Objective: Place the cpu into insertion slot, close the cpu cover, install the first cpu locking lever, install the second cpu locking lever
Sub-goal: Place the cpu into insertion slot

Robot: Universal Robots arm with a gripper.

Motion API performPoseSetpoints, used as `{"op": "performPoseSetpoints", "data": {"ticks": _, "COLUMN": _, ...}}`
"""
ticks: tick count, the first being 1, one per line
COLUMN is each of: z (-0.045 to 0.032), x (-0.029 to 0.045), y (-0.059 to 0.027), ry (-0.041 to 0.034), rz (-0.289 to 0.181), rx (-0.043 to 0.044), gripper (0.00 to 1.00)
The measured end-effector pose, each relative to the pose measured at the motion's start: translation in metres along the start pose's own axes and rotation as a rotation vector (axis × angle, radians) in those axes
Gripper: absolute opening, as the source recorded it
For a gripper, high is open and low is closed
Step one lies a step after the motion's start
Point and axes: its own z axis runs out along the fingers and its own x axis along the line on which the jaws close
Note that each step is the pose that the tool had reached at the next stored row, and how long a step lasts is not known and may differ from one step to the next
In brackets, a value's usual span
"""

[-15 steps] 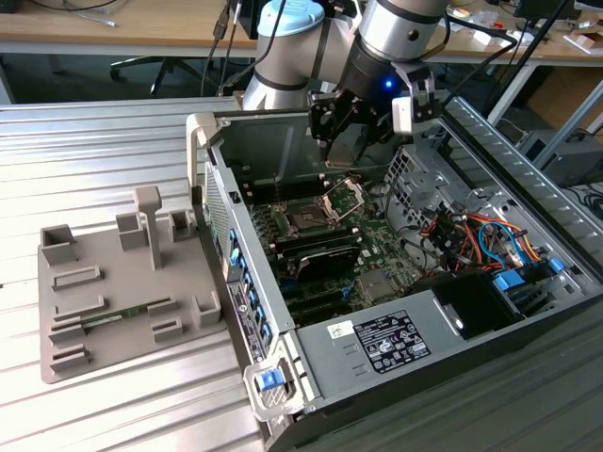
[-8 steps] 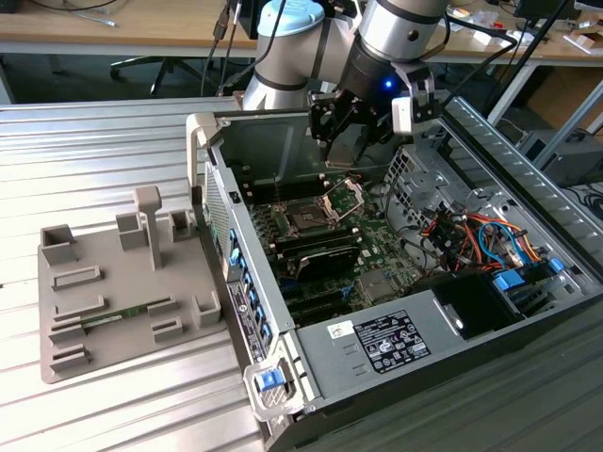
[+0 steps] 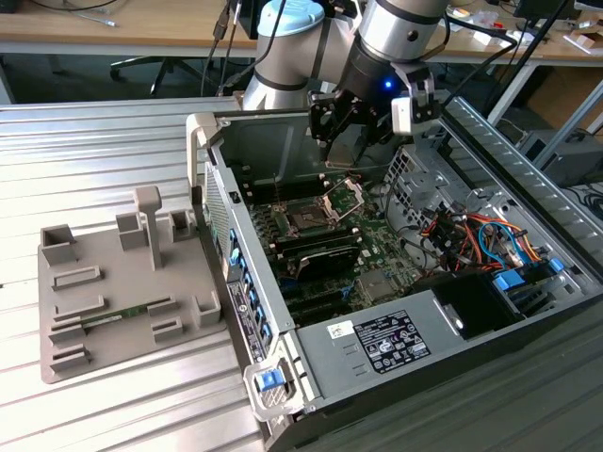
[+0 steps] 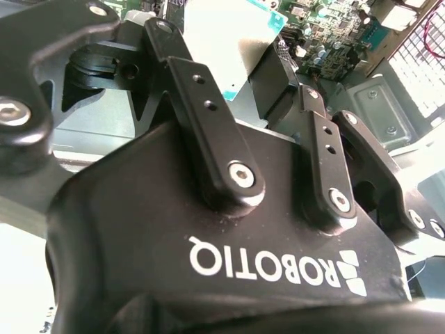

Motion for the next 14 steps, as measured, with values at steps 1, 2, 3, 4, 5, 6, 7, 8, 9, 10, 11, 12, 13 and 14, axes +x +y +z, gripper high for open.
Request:
{"op": "performPoseSetpoints", "data": {"ticks": 1, "z": 0.0000, "x": 0.0000, "y": 0.0000, "ry": 0.0000, "rz": 0.001, "rx": 0.0000, "gripper": 0.54}}
{"op": "performPoseSetpoints", "data": {"ticks": 2, "z": 0.0001, "x": 0.0000, "y": 0.0000, "ry": -0.0001, "rz": 0.001, "rx": 0.0000, "gripper": 0.54}}
{"op": "performPoseSetpoints", "data": {"ticks": 3, "z": 0.0001, "x": 0.0000, "y": 0.0000, "ry": -0.0002, "rz": 0.002, "rx": 0.0000, "gripper": 0.54}}
{"op": "performPoseSetpoints", "data": {"ticks": 4, "z": 0.0001, "x": 0.0000, "y": 0.0000, "ry": -0.0002, "rz": 0.003, "rx": -0.0001, "gripper": 0.54}}
{"op": "performPoseSetpoints", "data": {"ticks": 5, "z": 0.0002, "x": 0.0000, "y": 0.0000, "ry": -0.0003, "rz": 0.003, "rx": 0.0000, "gripper": 0.54}}
{"op": "performPoseSetpoints", "data": {"ticks": 6, "z": 0.0002, "x": 0.0000, "y": 0.0000, "ry": -0.0004, "rz": 0.004, "rx": -0.0001, "gripper": 0.54}}
{"op": "performPoseSetpoints", "data": {"ticks": 7, "z": 0.0003, "x": 0.0000, "y": 0.0000, "ry": -0.0005, "rz": 0.005, "rx": -0.0001, "gripper": 0.54}}
{"op": "performPoseSetpoints", "data": {"ticks": 8, "z": 0.0004, "x": 0.0000, "y": 0.0000, "ry": -0.0006, "rz": 0.006, "rx": -0.0001, "gripper": 0.54}}
{"op": "performPoseSetpoints", "data": {"ticks": 9, "z": 0.0004, "x": 0.0000, "y": 0.0000, "ry": -0.0006, "rz": 0.007, "rx": -0.0001, "gripper": 0.54}}
{"op": "performPoseSetpoints", "data": {"ticks": 10, "z": 0.0004, "x": 0.0000, "y": 0.0000, "ry": -0.0006, "rz": 0.007, "rx": -0.0001, "gripper": 0.54}}
{"op": "performPoseSetpoints", "data": {"ticks": 11, "z": 0.0005, "x": 0.0000, "y": 0.0000, "ry": -0.0007, "rz": 0.008, "rx": -0.0002, "gripper": 0.54}}
{"op": "performPoseSetpoints", "data": {"ticks": 12, "z": 0.0005, "x": 0.0000, "y": -0.0001, "ry": -0.0008, "rz": 0.009, "rx": -0.0002, "gripper": 0.54}}
{"op": "performPoseSetpoints", "data": {"ticks": 13, "z": 0.0006, "x": 0.0000, "y": -0.0001, "ry": -0.0008, "rz": 0.009, "rx": -0.0002, "gripper": 0.54}}
{"op": "performPoseSetpoints", "data": {"ticks": 14, "z": 0.0006, "x": 0.0000, "y": -0.0001, "ry": -0.0009, "rz": 0.010, "rx": -0.0002, "gripper": 0.54}}
